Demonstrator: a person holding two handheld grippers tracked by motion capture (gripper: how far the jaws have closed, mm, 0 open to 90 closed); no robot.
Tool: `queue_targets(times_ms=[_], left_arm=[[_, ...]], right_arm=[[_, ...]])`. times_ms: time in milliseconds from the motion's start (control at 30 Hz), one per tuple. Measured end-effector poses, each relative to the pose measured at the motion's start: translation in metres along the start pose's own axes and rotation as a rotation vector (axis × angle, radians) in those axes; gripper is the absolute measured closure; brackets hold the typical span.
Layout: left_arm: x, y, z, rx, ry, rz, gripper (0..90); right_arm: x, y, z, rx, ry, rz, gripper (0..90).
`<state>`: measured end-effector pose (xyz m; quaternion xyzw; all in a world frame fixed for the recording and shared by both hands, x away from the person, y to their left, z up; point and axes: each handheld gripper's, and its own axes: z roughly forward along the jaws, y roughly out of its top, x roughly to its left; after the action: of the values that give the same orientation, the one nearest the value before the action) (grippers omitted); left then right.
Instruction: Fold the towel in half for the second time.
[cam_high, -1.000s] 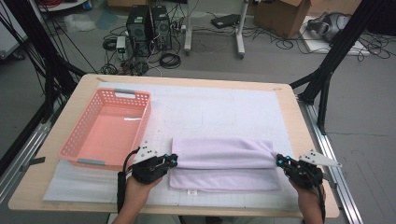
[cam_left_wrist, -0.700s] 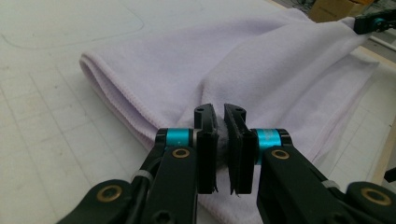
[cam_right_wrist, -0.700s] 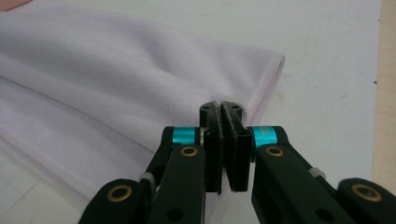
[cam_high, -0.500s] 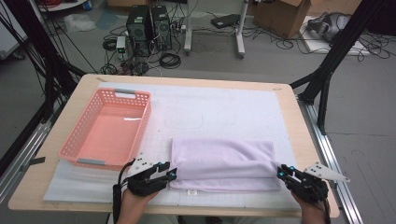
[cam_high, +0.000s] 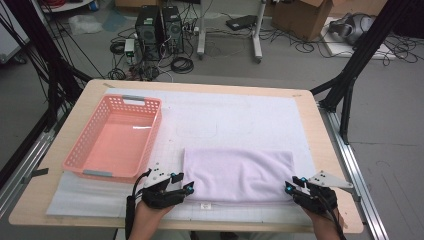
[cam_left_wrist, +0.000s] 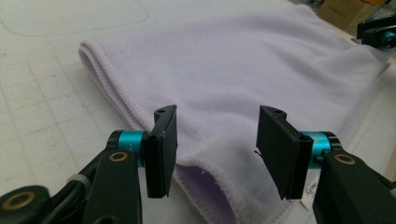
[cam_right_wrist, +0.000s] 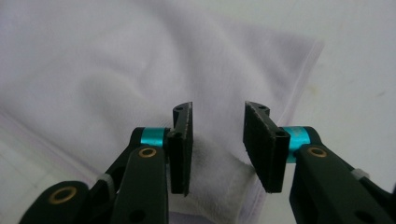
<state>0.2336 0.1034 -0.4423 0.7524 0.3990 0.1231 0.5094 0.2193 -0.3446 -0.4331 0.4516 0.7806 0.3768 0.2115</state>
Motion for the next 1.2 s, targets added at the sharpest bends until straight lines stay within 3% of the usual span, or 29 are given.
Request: queue_targets(times_ms=[67,133,233,267,367,433,533,667,933,1067,1167,1200], left_arm=[[0.001,-0.001,0.000,0.008,0.004,0.001,50.1],[0.002,-0.002,-0.002,0.005,0.010,-0.006,50.1],[0.003,0.000,-0.009,-0.032,0.024,-0.005,49.9],[0.005,0.000,-0.009,-0.036,0.024,-0.009,49.3],[0.007,0.001,-0.008,-0.032,0.030,-0.012,48.2],[0.007,0.002,-0.007,-0.037,0.028,-0.006,47.8],[0.008,0.006,-0.006,-0.054,0.027,0.014,47.0],[0.016,0.013,-0.002,-0.060,0.020,0.016,45.0],[0.033,0.026,0.014,-0.055,0.006,0.012,44.3],[0.040,0.030,0.021,-0.051,0.004,0.003,44.0],[0.045,0.033,0.029,-0.047,0.004,-0.001,43.9],[0.046,0.034,0.031,-0.043,0.010,0.005,43.8]], right_arm=[[-0.003,-0.006,0.002,0.049,-0.005,-0.018,67.3],[-0.006,-0.009,0.000,0.048,0.012,-0.011,68.1],[-0.013,-0.009,-0.011,0.083,0.021,0.000,68.3],[-0.015,-0.008,-0.014,0.061,0.038,0.019,68.8],[-0.024,-0.004,-0.026,-0.105,0.047,0.105,70.0],[-0.030,0.000,-0.026,-0.127,0.014,0.121,69.1],[-0.037,0.003,-0.016,-0.103,-0.027,0.116,67.1],[-0.049,0.012,0.000,-0.102,-0.047,0.138,61.8],[-0.057,0.039,0.044,-0.062,-0.026,0.101,53.6],[-0.062,0.053,0.063,-0.008,-0.041,0.088,61.8],[-0.069,0.060,0.075,0.005,-0.023,0.107,64.7],[-0.070,0.061,0.080,0.022,-0.019,0.100,71.2]])
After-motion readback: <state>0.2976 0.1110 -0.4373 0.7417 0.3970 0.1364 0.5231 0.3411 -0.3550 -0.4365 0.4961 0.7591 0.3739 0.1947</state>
